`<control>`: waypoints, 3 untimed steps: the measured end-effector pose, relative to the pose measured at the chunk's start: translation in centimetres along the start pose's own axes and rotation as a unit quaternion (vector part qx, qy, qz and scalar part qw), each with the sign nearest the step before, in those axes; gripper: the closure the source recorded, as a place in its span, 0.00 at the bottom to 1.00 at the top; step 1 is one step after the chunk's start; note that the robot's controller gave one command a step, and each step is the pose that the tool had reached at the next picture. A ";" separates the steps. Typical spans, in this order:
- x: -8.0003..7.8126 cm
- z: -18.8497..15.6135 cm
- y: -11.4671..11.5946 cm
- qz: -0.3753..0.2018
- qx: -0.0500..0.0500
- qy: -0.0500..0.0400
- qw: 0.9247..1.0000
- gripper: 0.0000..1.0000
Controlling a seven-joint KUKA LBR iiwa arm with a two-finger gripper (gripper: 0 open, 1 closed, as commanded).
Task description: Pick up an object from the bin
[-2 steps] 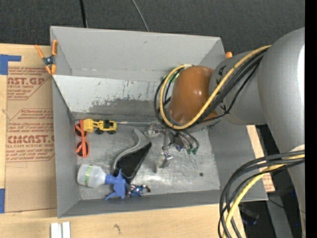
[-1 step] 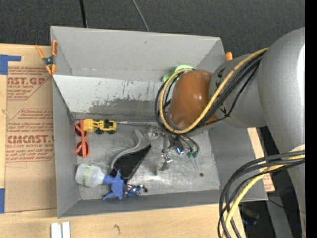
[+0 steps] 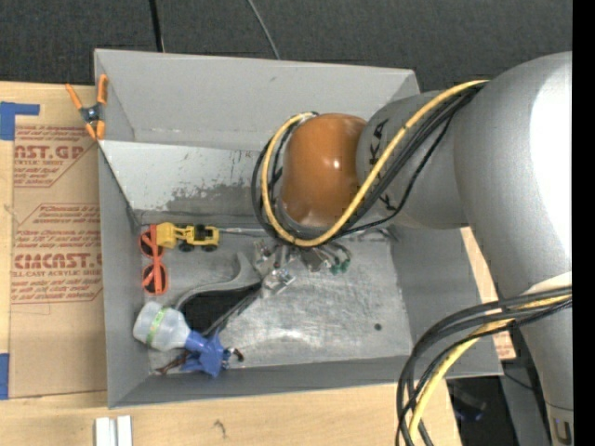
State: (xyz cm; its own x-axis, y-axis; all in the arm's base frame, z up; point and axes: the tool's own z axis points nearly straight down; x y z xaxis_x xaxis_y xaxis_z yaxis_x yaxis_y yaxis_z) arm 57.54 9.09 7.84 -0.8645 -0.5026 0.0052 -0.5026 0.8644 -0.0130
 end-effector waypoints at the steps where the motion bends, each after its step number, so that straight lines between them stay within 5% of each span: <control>1: 0.0 0.0 0.0 0.000 0.000 -0.001 1.000 1.00; 2: -0.1 0.0 0.0 0.000 0.000 -0.001 1.000 1.00; 3: 0.2 -4.2 0.7 0.000 -0.006 -0.001 1.000 1.00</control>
Offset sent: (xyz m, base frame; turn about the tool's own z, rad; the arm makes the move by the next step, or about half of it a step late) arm 0.0000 0.0000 0.0000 0.0000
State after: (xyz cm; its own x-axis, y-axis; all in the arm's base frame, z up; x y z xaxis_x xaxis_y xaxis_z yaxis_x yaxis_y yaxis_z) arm 57.05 9.63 12.03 -0.8649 -0.5019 0.0030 -0.5019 0.8649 -0.0019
